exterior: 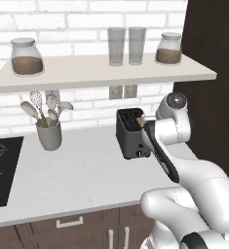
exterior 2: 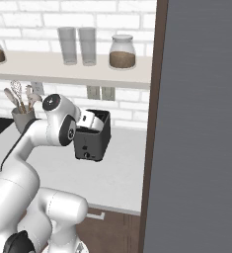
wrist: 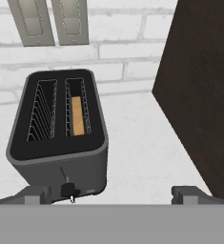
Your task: Start the toaster. Once the lever pops up, take the bread to the plate on the dining counter.
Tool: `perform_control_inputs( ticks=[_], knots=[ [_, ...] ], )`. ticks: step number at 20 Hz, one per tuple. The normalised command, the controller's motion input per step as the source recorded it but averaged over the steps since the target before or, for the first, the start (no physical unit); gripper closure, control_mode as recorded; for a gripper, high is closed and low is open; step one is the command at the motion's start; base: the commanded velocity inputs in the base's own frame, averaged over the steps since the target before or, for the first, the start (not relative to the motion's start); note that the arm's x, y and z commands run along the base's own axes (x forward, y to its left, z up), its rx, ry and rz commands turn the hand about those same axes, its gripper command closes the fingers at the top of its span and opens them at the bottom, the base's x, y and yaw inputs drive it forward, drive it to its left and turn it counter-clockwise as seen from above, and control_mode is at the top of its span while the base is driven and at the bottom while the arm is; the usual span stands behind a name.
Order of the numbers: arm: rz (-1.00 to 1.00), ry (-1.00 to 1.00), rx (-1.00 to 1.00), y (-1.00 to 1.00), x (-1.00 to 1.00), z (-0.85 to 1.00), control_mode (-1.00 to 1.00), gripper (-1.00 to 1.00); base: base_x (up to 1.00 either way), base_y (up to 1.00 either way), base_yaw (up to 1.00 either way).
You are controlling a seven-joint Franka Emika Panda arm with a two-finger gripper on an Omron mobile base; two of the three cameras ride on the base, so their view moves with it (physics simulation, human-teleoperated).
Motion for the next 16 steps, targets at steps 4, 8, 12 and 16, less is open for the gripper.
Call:
perform_control_inputs(
  ticks=[4,8,12,16],
  knots=[
    [0.00,0.00,0.00,0.00,0.00,0.00,-1.00,-1.00,0.00,0.00,0.00],
    [0.00,0.00,0.00,0.00,0.00,0.00,-1.00,-1.00,0.00,0.00,0.00],
    [0.00,0.00,0.00,0.00,0.00,0.00,-1.00,-1.00,0.00,0.00,0.00],
    [0.00,0.00,0.00,0.00,0.00,0.00,-1.00,-1.00,0.00,0.00,0.00]
  ],
)
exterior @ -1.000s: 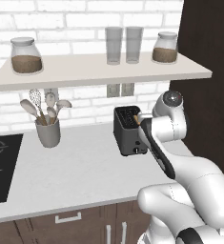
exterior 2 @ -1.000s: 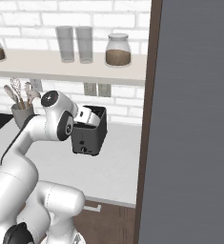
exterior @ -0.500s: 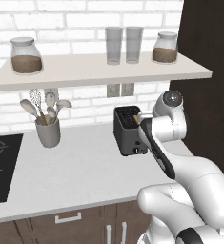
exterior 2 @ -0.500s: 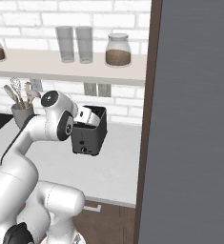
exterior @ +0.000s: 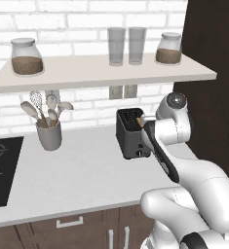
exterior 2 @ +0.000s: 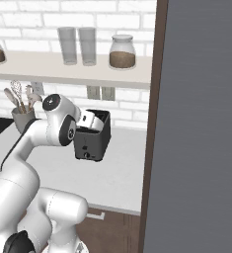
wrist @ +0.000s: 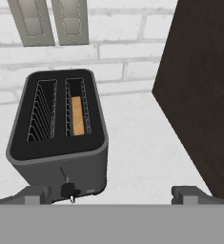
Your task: Start the toaster. Once the lever pops up, take the bread to the plate on the dining counter.
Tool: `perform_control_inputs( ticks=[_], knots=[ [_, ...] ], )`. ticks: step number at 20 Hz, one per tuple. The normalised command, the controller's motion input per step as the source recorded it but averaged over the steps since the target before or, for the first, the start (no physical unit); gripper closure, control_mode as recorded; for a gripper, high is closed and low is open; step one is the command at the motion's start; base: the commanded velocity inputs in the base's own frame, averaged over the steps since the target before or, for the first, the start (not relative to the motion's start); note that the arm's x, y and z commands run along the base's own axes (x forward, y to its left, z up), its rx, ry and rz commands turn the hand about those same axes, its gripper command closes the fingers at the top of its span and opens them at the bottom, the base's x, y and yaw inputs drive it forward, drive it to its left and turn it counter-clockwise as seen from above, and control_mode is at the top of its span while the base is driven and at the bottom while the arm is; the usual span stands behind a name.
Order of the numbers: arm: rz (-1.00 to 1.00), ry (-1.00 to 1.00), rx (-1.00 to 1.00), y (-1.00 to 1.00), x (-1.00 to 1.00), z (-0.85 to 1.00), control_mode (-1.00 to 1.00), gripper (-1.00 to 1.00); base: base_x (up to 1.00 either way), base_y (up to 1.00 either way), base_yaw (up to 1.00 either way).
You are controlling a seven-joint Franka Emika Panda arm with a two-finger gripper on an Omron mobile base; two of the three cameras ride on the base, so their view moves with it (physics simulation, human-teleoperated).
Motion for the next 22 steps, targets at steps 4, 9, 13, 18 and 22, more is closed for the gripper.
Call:
perform_control_inputs(
  ticks=[4,9,13,18,22],
  knots=[
    [0.00,0.00,0.00,0.00,0.00,0.00,-1.00,-1.00,0.00,0.00,0.00],
    [0.00,0.00,0.00,0.00,0.00,0.00,-1.00,-1.00,0.00,0.00,0.00],
    [0.00,0.00,0.00,0.00,0.00,0.00,-1.00,-1.00,0.00,0.00,0.00],
    [0.00,0.00,0.00,0.00,0.00,0.00,-1.00,-1.00,0.00,0.00,0.00],
    [0.00,0.00,0.00,0.00,0.00,0.00,-1.00,-1.00,0.00,0.00,0.00]
  ],
)
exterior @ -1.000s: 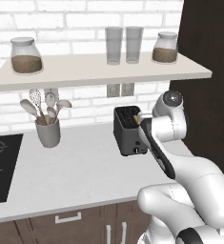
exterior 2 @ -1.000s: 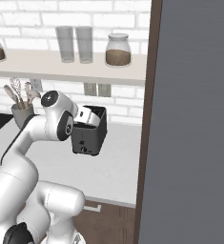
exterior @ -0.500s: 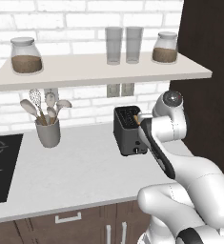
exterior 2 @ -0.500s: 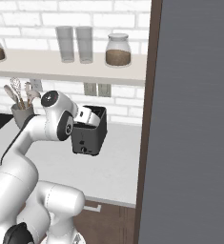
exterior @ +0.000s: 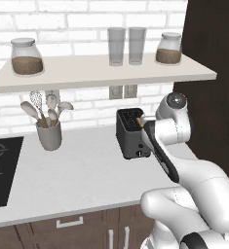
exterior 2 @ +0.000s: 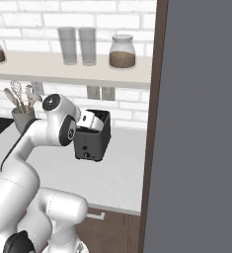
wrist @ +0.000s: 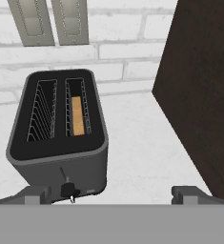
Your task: Start the toaster. Once the lever pops up, take the bread to the plate on the dining counter.
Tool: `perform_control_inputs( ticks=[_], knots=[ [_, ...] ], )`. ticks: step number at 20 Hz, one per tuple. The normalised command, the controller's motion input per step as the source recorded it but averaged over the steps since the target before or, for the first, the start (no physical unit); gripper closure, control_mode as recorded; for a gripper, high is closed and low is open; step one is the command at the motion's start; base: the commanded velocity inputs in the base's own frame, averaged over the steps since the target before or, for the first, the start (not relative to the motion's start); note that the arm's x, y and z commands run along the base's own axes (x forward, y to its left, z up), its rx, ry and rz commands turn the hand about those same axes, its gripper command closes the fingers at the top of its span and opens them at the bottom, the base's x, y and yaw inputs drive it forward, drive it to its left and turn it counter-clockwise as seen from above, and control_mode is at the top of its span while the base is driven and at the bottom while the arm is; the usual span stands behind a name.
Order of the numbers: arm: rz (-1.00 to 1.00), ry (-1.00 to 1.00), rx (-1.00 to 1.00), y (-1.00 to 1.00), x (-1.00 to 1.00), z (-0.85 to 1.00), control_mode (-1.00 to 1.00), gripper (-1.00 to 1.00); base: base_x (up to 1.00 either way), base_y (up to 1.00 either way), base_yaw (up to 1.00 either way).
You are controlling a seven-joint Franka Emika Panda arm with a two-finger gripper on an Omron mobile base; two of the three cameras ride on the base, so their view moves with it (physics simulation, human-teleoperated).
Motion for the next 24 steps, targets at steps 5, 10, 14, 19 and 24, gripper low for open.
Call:
perform_control_inputs(
  ticks=[5,10,14,19,24],
  knots=[
    [0.00,0.00,0.00,0.00,0.00,0.00,-1.00,-1.00,0.00,0.00,0.00],
    [0.00,0.00,0.00,0.00,0.00,0.00,-1.00,-1.00,0.00,0.00,0.00],
    [0.00,0.00,0.00,0.00,0.00,0.00,-1.00,-1.00,0.00,0.00,0.00],
    [0.00,0.00,0.00,0.00,0.00,0.00,-1.00,-1.00,0.00,0.00,0.00],
    [0.00,0.00,0.00,0.00,0.00,0.00,-1.00,-1.00,0.00,0.00,0.00]
  ],
)
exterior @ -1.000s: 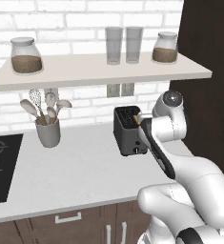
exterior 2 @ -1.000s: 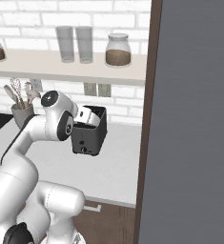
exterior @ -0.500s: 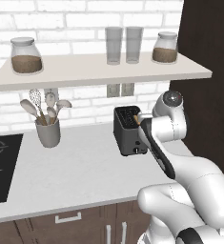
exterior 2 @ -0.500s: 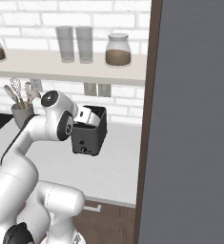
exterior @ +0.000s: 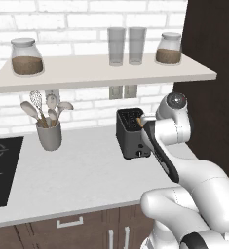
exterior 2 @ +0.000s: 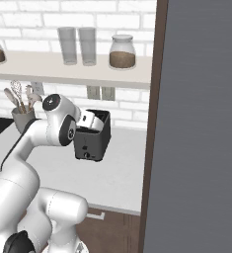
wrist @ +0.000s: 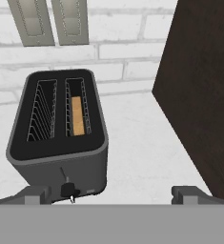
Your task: Start the toaster. Once the lever pops up, take the bread to the plate on the dining counter.
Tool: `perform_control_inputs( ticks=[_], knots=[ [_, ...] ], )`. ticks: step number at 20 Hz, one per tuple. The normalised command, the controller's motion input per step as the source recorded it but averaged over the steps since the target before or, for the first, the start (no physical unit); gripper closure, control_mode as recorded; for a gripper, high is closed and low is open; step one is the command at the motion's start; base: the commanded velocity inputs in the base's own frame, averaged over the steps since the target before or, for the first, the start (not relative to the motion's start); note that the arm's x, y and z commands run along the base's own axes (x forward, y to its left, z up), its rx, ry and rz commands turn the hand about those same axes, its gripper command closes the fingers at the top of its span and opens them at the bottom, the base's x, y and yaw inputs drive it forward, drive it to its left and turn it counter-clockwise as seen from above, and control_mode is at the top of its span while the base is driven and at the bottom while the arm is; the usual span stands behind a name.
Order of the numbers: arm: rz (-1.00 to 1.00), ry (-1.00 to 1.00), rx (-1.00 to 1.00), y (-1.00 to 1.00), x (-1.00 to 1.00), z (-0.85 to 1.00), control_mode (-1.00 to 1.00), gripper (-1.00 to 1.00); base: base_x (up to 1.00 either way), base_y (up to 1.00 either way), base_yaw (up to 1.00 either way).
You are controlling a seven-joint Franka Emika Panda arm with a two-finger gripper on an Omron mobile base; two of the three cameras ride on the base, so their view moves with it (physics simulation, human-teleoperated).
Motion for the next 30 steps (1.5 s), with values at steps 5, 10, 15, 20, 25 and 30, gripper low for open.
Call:
perform_control_inputs(
  ticks=[5,10,15,20,25,30],
  knots=[
    [0.00,0.00,0.00,0.00,0.00,0.00,-1.00,-1.00,0.00,0.00,0.00],
    [0.00,0.00,0.00,0.00,0.00,0.00,-1.00,-1.00,0.00,0.00,0.00],
    [0.00,0.00,0.00,0.00,0.00,0.00,-1.00,-1.00,0.00,0.00,0.00],
    [0.00,0.00,0.00,0.00,0.00,0.00,-1.00,-1.00,0.00,0.00,0.00],
    [0.00,0.00,0.00,0.00,0.00,0.00,-1.00,-1.00,0.00,0.00,0.00],
    [0.00,0.00,0.00,0.00,0.00,0.00,-1.00,-1.00,0.00,0.00,0.00]
  ],
)
